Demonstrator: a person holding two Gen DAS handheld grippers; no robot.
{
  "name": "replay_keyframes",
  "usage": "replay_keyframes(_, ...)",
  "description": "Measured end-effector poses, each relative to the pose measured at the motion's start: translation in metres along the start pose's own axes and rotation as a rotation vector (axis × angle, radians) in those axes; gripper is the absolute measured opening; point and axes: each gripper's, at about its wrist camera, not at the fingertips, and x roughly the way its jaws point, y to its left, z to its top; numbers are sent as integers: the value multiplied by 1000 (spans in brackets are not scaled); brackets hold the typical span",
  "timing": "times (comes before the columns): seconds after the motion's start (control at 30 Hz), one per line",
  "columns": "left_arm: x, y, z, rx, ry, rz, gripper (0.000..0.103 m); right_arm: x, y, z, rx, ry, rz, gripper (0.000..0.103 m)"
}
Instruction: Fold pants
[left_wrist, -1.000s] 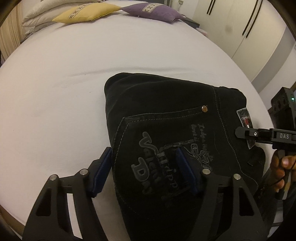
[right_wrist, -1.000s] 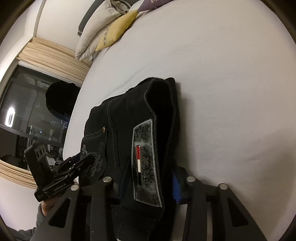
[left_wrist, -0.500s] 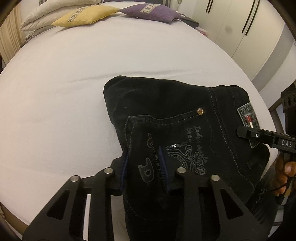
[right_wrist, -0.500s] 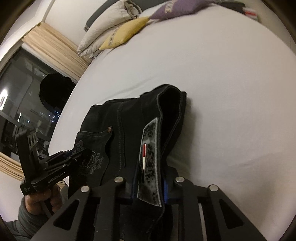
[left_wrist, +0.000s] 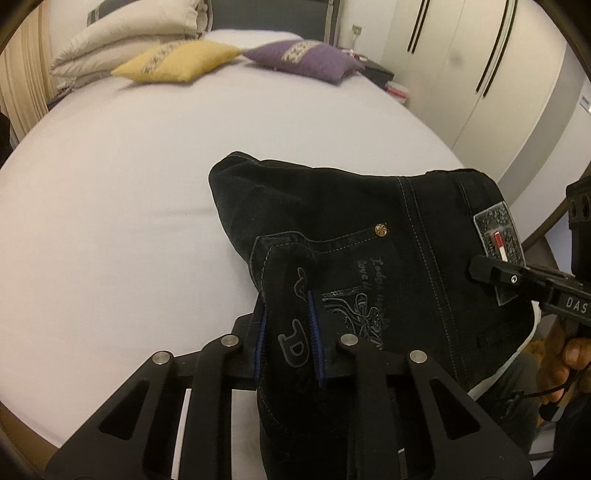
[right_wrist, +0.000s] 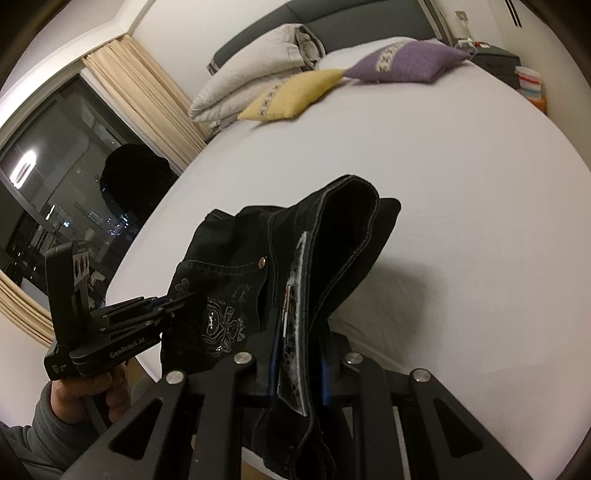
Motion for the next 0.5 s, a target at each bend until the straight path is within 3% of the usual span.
replay_keyframes(0.3, -17, 12, 71, 47, -63, 29, 18, -7, 2, 49, -29, -54, -17, 18)
replay_keyframes(0.5, 20, 22, 114, 49, -50, 30, 18, 8, -15, 85, -6, -56, -47, 18)
